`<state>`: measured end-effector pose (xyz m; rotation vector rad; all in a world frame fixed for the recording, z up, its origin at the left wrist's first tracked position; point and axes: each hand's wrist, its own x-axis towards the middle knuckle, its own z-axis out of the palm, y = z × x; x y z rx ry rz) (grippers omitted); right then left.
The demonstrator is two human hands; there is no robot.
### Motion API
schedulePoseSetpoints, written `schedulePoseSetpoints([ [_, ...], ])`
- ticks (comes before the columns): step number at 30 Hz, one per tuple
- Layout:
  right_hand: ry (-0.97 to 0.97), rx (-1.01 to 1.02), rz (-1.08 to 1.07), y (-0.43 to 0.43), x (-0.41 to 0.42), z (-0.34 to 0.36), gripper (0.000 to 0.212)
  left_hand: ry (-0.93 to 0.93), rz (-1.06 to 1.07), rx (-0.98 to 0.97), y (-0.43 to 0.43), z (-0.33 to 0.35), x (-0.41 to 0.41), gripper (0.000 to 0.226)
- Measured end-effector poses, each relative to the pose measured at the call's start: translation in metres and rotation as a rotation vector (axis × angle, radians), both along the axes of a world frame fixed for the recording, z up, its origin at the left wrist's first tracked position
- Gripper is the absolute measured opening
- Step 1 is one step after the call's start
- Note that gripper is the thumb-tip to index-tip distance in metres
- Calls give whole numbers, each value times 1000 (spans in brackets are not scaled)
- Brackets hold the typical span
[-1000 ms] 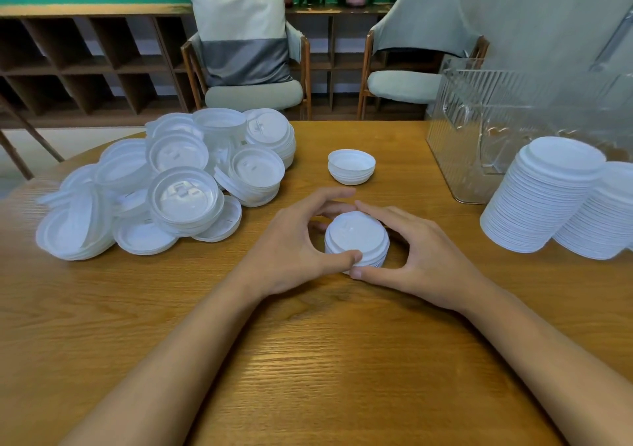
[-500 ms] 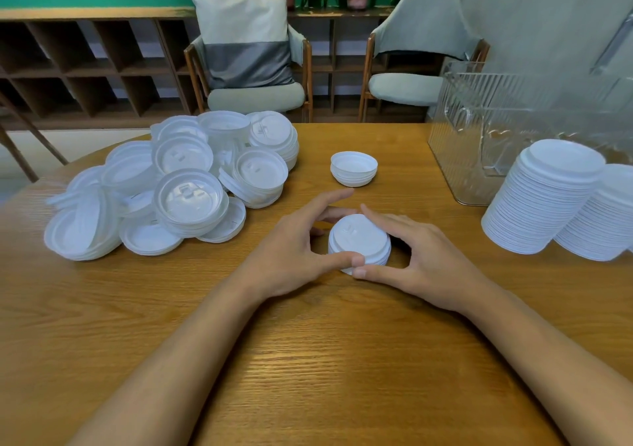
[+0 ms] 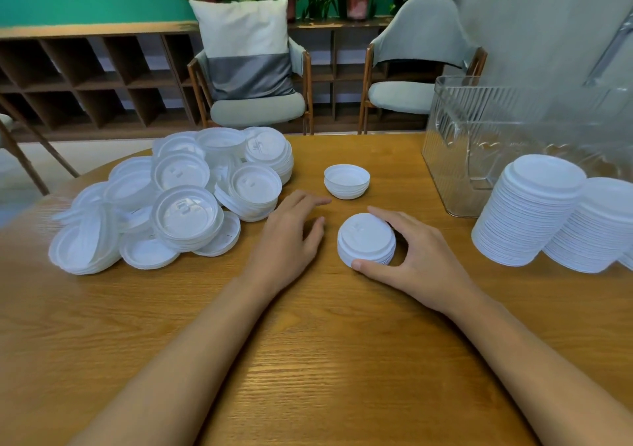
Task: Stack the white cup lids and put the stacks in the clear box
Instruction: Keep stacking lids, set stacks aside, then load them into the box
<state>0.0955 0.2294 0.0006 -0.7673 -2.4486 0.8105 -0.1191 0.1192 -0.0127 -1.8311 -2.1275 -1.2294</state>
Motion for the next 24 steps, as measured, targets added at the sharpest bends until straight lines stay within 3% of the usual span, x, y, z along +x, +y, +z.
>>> schedulePoseSetpoints([
  [7,-26,-39,-18,2,0,-3,87,232,55,-17,63,3,-4,41],
  [11,-9,-54,-21,2,-1,-4,85,297,73,-47,76,5,-5,24],
  [24,3,-19,17,-1,-2,-1,87,163,80,33,11,16,2,22],
])
